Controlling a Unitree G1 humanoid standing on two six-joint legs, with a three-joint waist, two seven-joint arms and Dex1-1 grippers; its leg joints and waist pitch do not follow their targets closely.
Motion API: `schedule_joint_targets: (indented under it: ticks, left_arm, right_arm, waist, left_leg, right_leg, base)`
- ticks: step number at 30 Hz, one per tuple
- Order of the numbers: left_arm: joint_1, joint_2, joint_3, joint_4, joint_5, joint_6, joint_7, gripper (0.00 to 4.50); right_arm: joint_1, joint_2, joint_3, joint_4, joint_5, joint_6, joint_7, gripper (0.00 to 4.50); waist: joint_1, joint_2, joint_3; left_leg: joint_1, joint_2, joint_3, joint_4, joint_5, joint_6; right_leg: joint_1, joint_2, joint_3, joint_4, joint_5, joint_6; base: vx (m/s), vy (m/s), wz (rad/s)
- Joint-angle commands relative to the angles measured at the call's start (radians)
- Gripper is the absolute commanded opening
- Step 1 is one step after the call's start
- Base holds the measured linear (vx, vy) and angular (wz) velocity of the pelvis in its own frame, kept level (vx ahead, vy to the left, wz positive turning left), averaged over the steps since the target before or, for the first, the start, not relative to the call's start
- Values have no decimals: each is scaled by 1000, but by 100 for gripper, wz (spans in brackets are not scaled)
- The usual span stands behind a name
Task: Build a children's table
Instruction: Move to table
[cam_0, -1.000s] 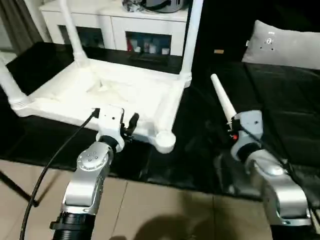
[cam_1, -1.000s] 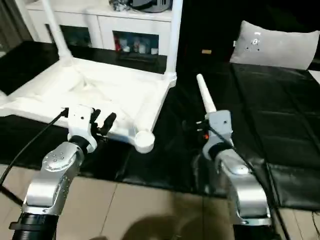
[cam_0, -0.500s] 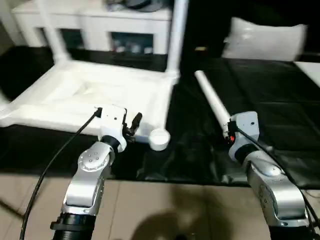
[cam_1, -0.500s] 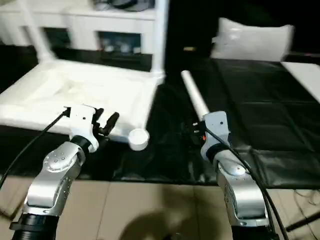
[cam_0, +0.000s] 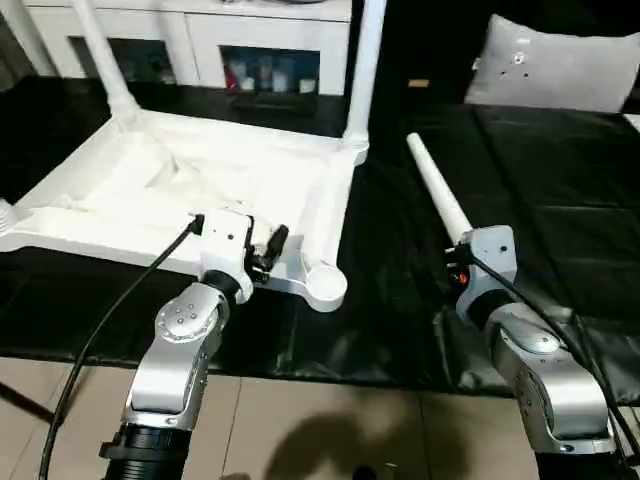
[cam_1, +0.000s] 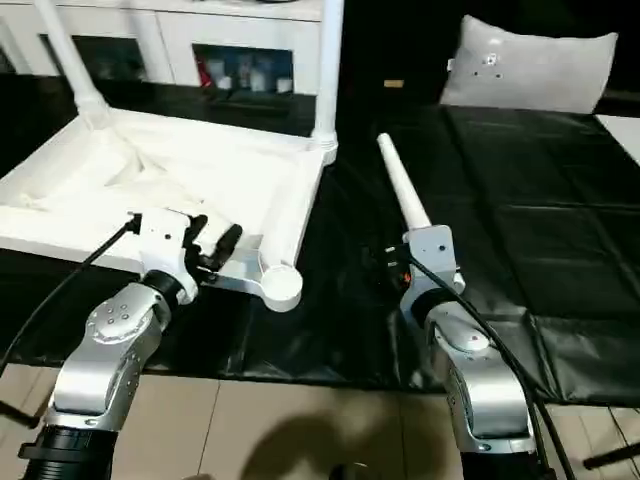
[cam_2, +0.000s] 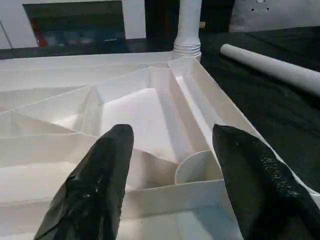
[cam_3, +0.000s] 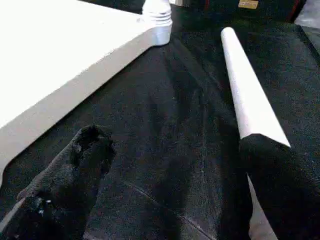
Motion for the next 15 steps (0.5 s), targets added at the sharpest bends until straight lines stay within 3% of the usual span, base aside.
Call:
schedule_joint_targets:
  ticks: [1,2,3,4,5,6,7,8,9,10,11,12,13,14,15]
  left_arm:
    - [-1,7,0,2,-10,14,-9,322]
    - [-1,8,1,2,-10,14,-10,328]
    - [-1,8,1,1,-11,16,-10,339]
    - [-1,9,0,1,-11,17,-10,352]
    - [-1,9,1,2,-11,18,-10,359]
    - [-1,9,1,2,-11,19,-11,362]
    - [-1,9,2,2,-11,19,-11,362]
    - [-2,9,2,3,-11,19,-11,364]
    - [-1,9,1,3,-11,19,-10,393]
    - [-2,9,1,3,-12,19,-9,401]
    - [-3,10,0,4,-13,19,-8,404]
    - [-3,11,0,5,-14,19,-7,411]
    - [-3,12,0,5,-15,19,-6,425]
    - [-3,12,0,5,-15,19,-6,438]
    - [-3,13,0,5,-15,19,-5,446]
  right_arm:
    - [4,3,2,-7,6,14,2,450]
    - [3,3,2,-6,6,15,2,450]
    - [3,3,2,-5,6,15,3,450]
    - [1,2,3,-4,6,16,5,450]
    - [0,1,3,-1,6,17,6,450]
    - [-1,1,4,-1,6,18,6,450]
    - [-1,1,4,-1,5,18,6,450]
    - [-1,1,5,-1,5,19,6,450]
    - [-1,-1,7,-1,4,19,8,450]
    - [-2,-2,9,0,3,18,10,450]
    - [-3,-3,13,2,1,13,13,450]
    - [-4,-4,15,3,0,10,14,450]
    - [-4,-5,16,3,-1,9,15,450]
    - [-4,-5,18,4,-1,8,16,450]
    - [-5,-4,20,6,-1,6,17,450]
  waist:
    - [4,-5,-62]
    - [2,-3,-53]
    - [-17,-2,-30]
    - [-21,3,-24]
    - [-25,3,-22]
    - [-22,10,-17]
    - [-18,13,-16]
    - [3,9,-9]
    - [12,-7,-18]
    - [-3,-49,-24]
    - [48,-68,-55]
    - [61,-66,-74]
    - [60,-68,-78]
    - [54,-69,-67]
    - [55,-51,-52]
  left_leg:
    - [-2,47,-1,-78,-55,122]
    - [16,49,0,-90,-201,71]
    - [131,51,44,-71,-402,-18]
    - [165,53,45,-70,-482,-30]
    - [203,91,34,-97,-592,-28]
    - [201,151,24,-147,-690,-17]
    - [184,182,25,-178,-717,-15]
    - [167,232,54,-227,-771,0]
    - [201,202,97,-193,-753,16]
    - [186,104,114,-100,-708,15]
    - [58,-34,72,63,-341,93]
    - [-25,-36,8,125,-127,95]
    - [-56,-45,-11,131,-67,80]
    - [-85,-61,-33,132,29,61]
    - [-83,-69,-31,104,125,77]
  right_leg:
    - [81,-69,71,-74,-294,-148]
    - [77,-65,66,-91,-455,-108]
    - [-7,-6,66,-134,-619,-61]
    - [-28,18,49,-141,-653,-44]
    - [-38,23,28,-116,-600,-27]
    - [-25,4,20,-53,-530,-25]
    - [-5,-10,24,-3,-467,-32]
    - [11,-30,38,106,-333,-47]
    - [-22,-42,64,78,-346,-73]
    - [-29,-34,85,-30,-492,-61]
    - [107,-121,189,-116,-915,115]
    - [154,-151,219,-78,-889,146]
    - [164,-134,214,-61,-768,165]
    - [158,-113,176,-59,-548,199]
    - [131,-101,125,-90,-429,206]
  base:
    - [0,0,0]
    - [0,0,0]
    - [-16,-13,-24]
    - [-16,-13,-24]
    - [0,-13,-62]
    - [25,-17,-77]
    - [25,-17,-77]
    - [23,-53,-76]
    - [72,-120,-72]
    - [72,-120,-72]
    - [167,-155,-50]
    - [165,-139,-23]
    - [165,-139,-23]
    - [113,-115,-13]
    - [94,-100,-14]
